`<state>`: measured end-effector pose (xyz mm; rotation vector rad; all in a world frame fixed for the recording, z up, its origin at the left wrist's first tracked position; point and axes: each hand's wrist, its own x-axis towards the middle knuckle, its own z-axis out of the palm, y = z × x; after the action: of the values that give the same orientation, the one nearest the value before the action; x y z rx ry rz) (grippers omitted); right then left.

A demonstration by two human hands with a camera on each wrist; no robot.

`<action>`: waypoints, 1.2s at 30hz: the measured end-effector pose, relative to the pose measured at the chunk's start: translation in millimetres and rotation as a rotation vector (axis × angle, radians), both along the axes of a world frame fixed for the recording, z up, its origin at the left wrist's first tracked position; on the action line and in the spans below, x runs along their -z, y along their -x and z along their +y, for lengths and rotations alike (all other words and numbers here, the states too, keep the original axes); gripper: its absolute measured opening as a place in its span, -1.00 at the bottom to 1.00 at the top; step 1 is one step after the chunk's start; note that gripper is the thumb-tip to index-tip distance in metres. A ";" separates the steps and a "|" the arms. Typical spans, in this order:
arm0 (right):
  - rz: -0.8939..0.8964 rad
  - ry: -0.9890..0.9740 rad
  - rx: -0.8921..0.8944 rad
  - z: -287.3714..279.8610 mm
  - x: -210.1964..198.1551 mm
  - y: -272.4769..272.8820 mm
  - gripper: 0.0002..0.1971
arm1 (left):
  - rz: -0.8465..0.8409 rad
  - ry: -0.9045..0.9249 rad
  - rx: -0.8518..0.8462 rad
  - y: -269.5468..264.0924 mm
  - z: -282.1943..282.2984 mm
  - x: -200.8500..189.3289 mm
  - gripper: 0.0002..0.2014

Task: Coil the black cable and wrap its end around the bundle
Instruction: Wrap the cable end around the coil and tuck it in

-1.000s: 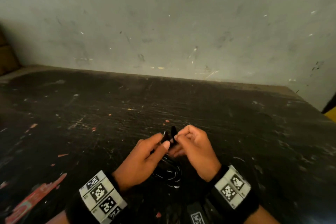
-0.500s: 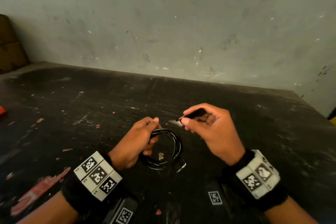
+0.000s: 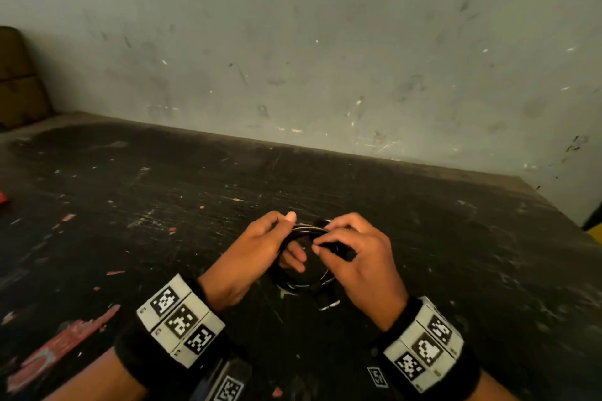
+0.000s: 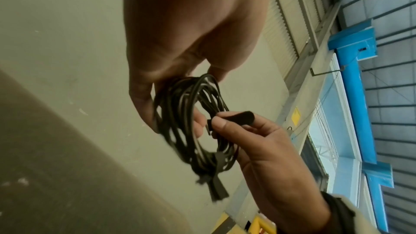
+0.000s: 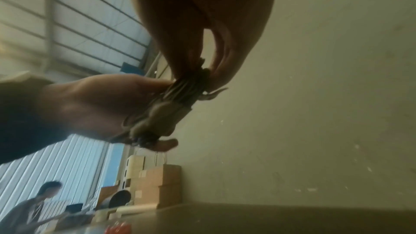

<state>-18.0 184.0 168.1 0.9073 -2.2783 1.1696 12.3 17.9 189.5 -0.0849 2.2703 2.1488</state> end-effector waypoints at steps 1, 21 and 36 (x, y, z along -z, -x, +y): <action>-0.002 0.040 0.028 0.0 0.8 1.3 -0.87 | -0.005 -0.041 -0.020 -2.6 0.4 1.8 -0.68; 0.166 -0.358 -0.090 -1.9 -1.6 1.7 -0.81 | 0.064 -0.080 -0.200 3.1 13.3 17.6 -0.71; 0.174 -0.338 -0.055 7.7 1.2 5.1 -0.74 | -0.017 -0.292 -0.094 7.3 13.7 20.1 -0.75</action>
<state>-23.1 191.7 166.9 1.1518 -2.3563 0.7030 4.9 31.5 169.4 -0.2090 1.9543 2.4889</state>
